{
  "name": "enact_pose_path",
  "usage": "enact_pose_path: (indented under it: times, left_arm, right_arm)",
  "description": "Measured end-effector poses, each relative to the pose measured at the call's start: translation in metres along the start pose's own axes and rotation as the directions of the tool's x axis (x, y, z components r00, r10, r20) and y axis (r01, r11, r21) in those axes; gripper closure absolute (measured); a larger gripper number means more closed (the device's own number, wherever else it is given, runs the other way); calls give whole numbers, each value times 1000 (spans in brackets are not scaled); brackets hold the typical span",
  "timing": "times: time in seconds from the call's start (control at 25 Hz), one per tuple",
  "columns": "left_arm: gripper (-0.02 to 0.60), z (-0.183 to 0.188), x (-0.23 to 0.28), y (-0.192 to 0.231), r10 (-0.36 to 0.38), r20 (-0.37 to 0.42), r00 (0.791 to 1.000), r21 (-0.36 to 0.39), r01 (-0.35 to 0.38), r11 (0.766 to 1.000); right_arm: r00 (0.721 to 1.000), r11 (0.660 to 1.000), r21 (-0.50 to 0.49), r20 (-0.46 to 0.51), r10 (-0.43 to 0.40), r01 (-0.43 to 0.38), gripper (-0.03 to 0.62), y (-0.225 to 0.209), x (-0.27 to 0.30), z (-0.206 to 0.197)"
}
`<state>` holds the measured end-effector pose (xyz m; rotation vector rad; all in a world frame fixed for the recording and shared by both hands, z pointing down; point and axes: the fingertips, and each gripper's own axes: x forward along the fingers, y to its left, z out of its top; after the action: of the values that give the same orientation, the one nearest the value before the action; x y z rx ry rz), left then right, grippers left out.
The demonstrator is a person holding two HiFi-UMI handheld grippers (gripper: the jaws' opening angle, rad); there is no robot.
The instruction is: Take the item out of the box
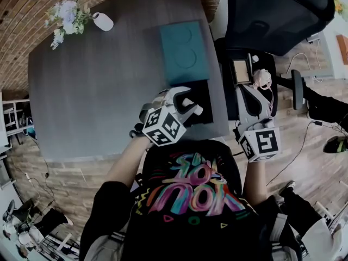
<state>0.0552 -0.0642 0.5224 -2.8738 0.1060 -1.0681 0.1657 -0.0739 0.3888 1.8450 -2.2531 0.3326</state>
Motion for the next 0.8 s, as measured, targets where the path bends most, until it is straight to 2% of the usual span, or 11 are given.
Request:
enact_pose_path:
  times: [0.32, 0.52, 0.8]
  left_arm:
    - [357, -22, 21, -24, -94, -114, 989, 174, 113, 978]
    - [356, -31, 33, -37, -128, -186, 974, 284, 178, 942]
    - [348, -42, 45, -48, -195, -274, 942, 367, 290, 884]
  right_arm:
    - [1000, 1000, -8, -3, -10, 10, 594, 3, -2, 0]
    - [1000, 1000, -4, -9, -30, 30, 594, -2, -7, -3]
    - [999, 999, 2, -15, -45, 45, 594, -3, -10, -5]
